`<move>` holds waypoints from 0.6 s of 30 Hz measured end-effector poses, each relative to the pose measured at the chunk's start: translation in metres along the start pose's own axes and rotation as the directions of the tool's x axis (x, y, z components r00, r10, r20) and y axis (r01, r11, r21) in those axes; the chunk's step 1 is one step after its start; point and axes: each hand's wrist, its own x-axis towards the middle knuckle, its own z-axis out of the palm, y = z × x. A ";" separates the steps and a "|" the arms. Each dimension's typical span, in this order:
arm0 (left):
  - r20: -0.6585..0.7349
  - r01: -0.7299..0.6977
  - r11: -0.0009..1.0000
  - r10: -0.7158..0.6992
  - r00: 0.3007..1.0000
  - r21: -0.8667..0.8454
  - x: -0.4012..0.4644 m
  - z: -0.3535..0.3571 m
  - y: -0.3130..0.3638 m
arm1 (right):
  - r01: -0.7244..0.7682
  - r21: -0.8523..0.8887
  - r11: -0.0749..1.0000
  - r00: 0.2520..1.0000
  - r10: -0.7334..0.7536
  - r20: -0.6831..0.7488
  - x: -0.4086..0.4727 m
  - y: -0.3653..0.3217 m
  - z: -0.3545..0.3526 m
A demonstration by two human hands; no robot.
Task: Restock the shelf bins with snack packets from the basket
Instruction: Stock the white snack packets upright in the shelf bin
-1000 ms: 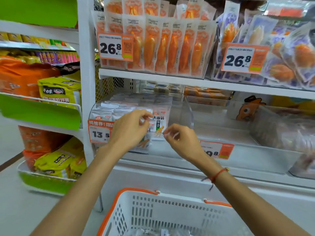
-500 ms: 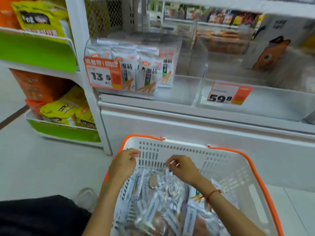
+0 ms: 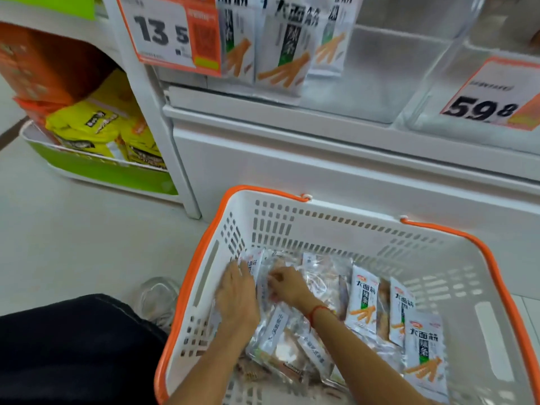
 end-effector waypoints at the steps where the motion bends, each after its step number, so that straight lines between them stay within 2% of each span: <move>1: -0.012 0.000 0.999 0.000 1.000 0.041 0.003 0.000 0.001 | -0.012 -0.010 1.000 1.000 0.012 0.009 0.007 -0.004 0.004; 5: 0.084 0.055 0.994 -0.063 0.995 0.090 0.016 0.003 -0.001 | -0.023 -0.007 1.000 1.000 0.022 -0.012 0.021 -0.016 0.019; 11: 0.124 -0.102 0.928 0.060 0.990 0.358 0.028 -0.002 0.004 | -0.002 -0.030 1.000 1.000 0.001 -0.030 0.020 -0.013 0.000; 14: 0.112 -0.109 0.924 0.072 0.991 0.367 0.033 -0.003 0.006 | 0.014 -0.048 0.999 0.995 -0.019 -0.102 0.007 -0.010 -0.025; 18: 0.081 -0.110 0.927 0.086 0.993 0.360 0.026 -0.005 0.004 | 0.071 0.049 0.996 0.990 -0.064 -0.128 -0.023 -0.002 -0.057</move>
